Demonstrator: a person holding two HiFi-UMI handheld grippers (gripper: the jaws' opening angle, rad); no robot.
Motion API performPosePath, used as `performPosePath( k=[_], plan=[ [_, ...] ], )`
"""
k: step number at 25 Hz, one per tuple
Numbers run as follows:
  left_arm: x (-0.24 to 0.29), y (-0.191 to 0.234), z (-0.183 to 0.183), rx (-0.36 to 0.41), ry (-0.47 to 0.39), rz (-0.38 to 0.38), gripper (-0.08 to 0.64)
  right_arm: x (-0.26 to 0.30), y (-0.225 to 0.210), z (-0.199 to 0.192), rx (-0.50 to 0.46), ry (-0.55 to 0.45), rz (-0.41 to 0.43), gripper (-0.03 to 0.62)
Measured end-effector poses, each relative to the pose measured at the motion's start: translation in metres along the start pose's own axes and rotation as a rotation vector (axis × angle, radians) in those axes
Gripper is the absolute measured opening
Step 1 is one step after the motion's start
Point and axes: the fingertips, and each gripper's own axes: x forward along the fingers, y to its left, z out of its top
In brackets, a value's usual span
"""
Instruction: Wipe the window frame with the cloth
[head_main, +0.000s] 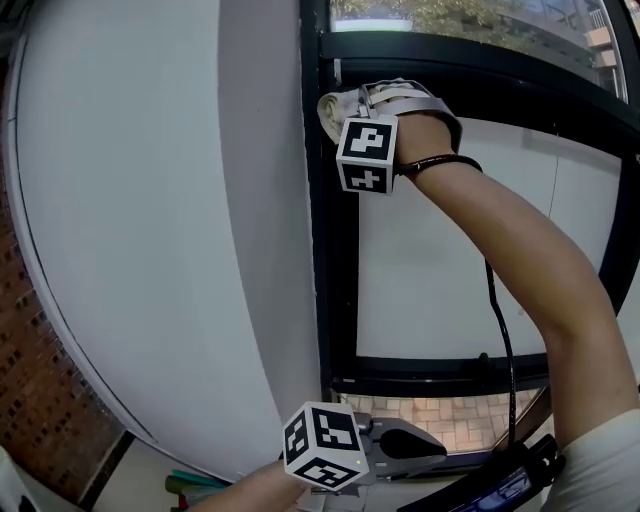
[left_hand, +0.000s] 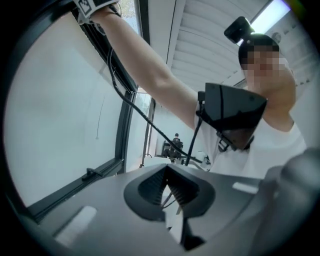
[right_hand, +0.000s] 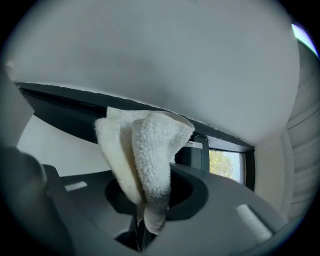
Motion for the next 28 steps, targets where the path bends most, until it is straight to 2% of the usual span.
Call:
performPosePath(
  k=[2,5,13,21,26,28],
  plan=[
    [-0.005,0.001,0.012,0.012,-0.018,0.006,0.021,0.0,0.009,0.003,-0.026,-0.006,-0.004,0.075],
    [-0.008,-0.005,0.018,0.016,-0.031,0.015,0.021,-0.009,0.044,0.013,-0.036,-0.031,0.048,0.075],
    [-0.004,-0.015,0.007,-0.004,-0.019,0.017,0.021,-0.048,0.147,0.034,-0.094,-0.079,0.152,0.075],
    [-0.003,-0.027,-0.001,-0.034,-0.02,0.026,0.021,-0.084,0.233,0.049,-0.166,-0.129,0.21,0.075],
    [-0.008,-0.041,-0.01,-0.1,-0.032,0.035,0.021,-0.129,0.329,0.071,-0.172,-0.179,0.323,0.077],
    [-0.01,-0.039,-0.016,-0.104,-0.03,0.041,0.021,-0.143,0.373,0.081,-0.172,-0.198,0.373,0.075]
  ],
)
